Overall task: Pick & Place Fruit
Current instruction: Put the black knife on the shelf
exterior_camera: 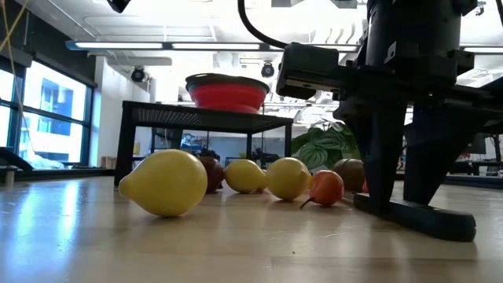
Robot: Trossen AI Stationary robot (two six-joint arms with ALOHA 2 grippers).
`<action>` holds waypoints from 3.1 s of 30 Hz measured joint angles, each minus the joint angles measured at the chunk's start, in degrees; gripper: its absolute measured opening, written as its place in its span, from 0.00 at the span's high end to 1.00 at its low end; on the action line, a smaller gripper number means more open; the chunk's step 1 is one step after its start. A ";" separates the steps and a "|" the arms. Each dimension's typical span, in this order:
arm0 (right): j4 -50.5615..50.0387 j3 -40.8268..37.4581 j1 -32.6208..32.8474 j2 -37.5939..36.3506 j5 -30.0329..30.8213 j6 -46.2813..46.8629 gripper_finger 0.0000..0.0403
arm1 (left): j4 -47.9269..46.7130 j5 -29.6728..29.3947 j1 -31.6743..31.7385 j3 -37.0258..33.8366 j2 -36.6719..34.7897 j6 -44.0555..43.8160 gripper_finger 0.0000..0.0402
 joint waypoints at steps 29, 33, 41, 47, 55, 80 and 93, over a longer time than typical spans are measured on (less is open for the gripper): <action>0.50 0.00 0.00 0.04 -0.16 -3.41 0.80 | 0.02 0.00 0.00 0.00 -0.02 0.00 1.00; 0.55 -0.02 0.00 0.04 -0.16 -3.43 0.79 | 0.02 0.00 0.00 0.00 -0.01 0.00 1.00; 0.98 -0.04 0.00 0.04 -0.01 -3.43 0.79 | 0.02 0.04 0.00 0.00 -0.01 0.00 1.00; 1.21 -0.07 0.00 0.04 -0.02 -3.43 0.79 | 0.02 0.04 0.00 0.00 -0.01 0.00 1.00; 1.16 -0.07 0.00 0.06 1.26 -3.43 0.79 | 0.02 0.02 0.00 -0.02 0.00 -0.02 1.00; 1.42 0.00 -0.22 0.07 -1.08 -3.41 0.81 | 0.02 0.02 0.00 -0.02 -0.02 -0.02 1.00; 1.08 0.01 -0.28 0.04 0.13 -3.43 0.82 | 0.03 0.02 -0.02 -0.02 -0.02 -0.02 1.00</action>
